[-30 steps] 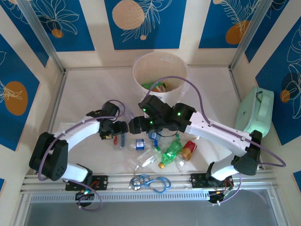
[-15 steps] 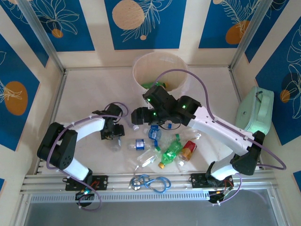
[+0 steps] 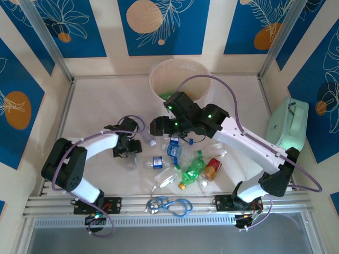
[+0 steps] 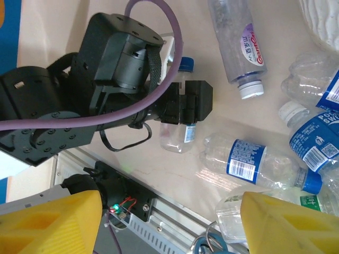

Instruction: Put the plastic bottles in the bin

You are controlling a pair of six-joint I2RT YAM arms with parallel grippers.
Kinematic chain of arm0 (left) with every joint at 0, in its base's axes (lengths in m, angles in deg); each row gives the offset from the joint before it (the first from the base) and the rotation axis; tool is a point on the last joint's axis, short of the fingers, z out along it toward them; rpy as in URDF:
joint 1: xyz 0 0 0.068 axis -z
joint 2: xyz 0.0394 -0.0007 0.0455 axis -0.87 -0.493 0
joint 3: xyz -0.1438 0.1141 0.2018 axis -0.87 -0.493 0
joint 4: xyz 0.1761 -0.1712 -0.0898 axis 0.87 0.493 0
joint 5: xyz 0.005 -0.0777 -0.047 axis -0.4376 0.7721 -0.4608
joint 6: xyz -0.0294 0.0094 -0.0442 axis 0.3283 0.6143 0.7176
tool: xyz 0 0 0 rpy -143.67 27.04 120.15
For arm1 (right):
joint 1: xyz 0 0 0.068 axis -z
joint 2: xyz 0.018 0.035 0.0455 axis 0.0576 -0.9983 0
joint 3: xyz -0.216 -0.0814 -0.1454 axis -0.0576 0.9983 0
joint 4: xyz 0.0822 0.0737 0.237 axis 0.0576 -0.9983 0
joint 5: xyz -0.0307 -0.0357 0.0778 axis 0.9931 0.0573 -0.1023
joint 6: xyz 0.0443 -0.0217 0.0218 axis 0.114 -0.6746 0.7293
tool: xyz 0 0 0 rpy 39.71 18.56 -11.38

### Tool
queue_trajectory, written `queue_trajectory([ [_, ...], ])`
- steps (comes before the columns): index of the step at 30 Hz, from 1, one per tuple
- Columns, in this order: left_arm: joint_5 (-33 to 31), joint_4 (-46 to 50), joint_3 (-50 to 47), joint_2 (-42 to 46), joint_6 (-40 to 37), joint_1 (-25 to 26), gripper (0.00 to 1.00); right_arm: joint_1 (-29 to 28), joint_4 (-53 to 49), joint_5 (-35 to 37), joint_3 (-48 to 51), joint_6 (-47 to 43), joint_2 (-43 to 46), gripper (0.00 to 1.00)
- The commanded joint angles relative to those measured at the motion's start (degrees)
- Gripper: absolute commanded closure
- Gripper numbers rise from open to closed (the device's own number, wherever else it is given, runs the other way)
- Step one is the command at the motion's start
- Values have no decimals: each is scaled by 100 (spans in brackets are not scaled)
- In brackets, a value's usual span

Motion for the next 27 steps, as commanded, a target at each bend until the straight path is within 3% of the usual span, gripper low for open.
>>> queue_trajectory([
  [1,-149,-198,-56,-262,-78,19,19,-27,-114,-27,-214,156,-59,33],
  [10,-136,14,-81,259,-60,-44,37,-375,118,414,99,230,213,38],
  [20,-231,636,-194,1665,198,-135,39,-910,328,616,169,-36,205,37],
  [23,-267,767,-242,1761,144,-198,32,-987,334,686,215,-78,204,37],
  [27,-228,972,-53,1696,160,-220,41,-1040,470,759,405,-45,364,36],
])
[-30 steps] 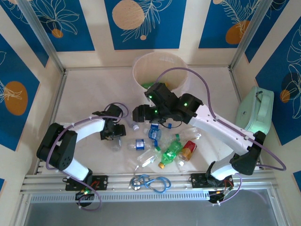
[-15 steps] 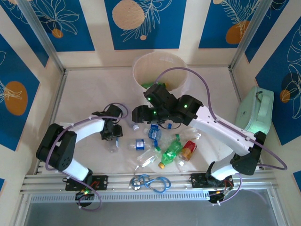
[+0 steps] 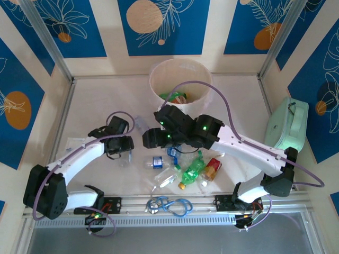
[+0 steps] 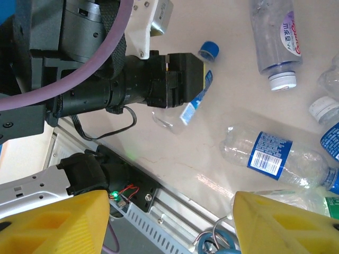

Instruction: Put the plastic bottles in the bin

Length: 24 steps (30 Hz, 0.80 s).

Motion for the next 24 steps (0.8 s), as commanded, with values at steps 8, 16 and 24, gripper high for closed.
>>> queue_trajectory([
  [8,-189,428,386,-345,-175,-288,18,-166,259,137,410,-18,379,35],
  [16,282,225,445,-889,-574,-309,11,-196,449,316,794,106,638,32],
  [24,436,277,183,-509,-629,-123,9,-104,417,170,758,109,534,30],
])
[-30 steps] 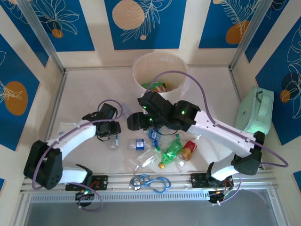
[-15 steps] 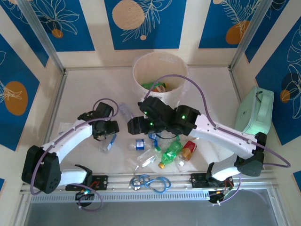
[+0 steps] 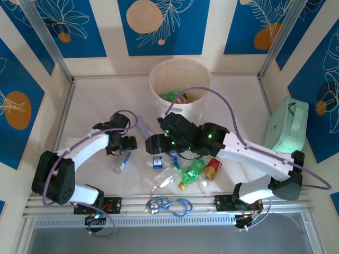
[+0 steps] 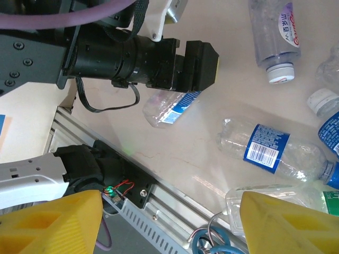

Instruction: Put the plastic bottles in the bin

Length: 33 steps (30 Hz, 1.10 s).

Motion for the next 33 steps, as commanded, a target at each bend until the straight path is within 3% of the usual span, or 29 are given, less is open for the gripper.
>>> queue_trajectory([
  [1,68,55,-186,300,-133,119,7,73,8,-30,-5,51,11,29],
  [6,57,-250,-393,-94,-113,130,8,105,17,-47,-70,83,-49,28],
  [12,20,-342,-297,-527,47,130,23,-14,26,10,-209,102,-147,30],
  [18,-15,-342,-397,-31,157,121,32,-157,42,37,-259,135,-261,40],
  [22,103,-204,-437,298,305,53,35,-278,-10,148,-337,114,-367,41],
  [28,766,-94,-378,955,760,-212,37,-472,-22,136,-382,-42,-607,41],
  [33,613,80,-348,1032,676,-270,34,-596,-182,211,-623,-132,-866,41],
])
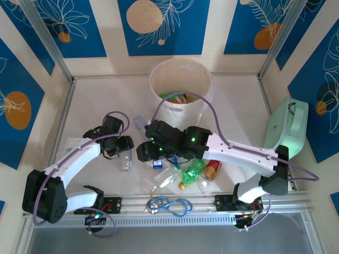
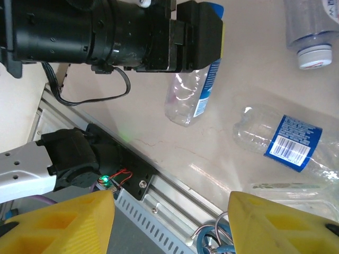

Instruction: Put the plastic bottles in the bin

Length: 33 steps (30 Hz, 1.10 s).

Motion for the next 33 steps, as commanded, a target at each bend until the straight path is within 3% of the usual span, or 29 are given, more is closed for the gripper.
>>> queue_trajectory([
  [1,67,284,34,0,28,-82,36,-83,-161,126,-251,-119,-84,41],
  [7,162,346,110,83,51,-107,38,-87,-93,115,-151,-125,-22,41],
  [11,5,366,212,-108,-73,-111,20,-96,-93,147,-67,-68,7,41],
  [16,129,159,279,-520,-123,-111,12,-100,-61,200,65,-27,117,38],
  [33,379,-478,381,-1650,156,-41,21,-3,-25,154,278,25,153,36],
])
